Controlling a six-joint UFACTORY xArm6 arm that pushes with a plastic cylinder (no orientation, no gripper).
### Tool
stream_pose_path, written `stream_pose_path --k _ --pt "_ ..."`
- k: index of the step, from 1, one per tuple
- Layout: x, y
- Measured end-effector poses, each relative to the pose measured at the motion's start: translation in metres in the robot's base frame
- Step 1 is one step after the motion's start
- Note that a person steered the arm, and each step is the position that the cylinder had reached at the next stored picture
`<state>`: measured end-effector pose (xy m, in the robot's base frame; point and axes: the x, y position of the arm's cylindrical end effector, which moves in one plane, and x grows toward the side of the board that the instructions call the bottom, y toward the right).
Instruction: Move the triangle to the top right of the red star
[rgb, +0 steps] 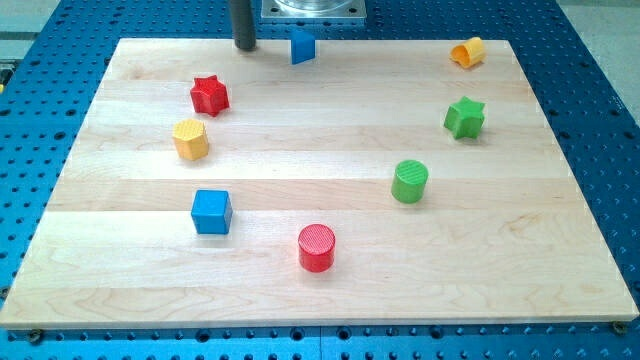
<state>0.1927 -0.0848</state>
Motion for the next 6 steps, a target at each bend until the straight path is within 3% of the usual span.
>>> stream_pose_path --k 1,2,3,4,6 --pt "0.001 0.037" --pt "0.045 0.048" --pt "0.036 0.09" --pt "0.004 0.063" --pt "0.018 0.147"
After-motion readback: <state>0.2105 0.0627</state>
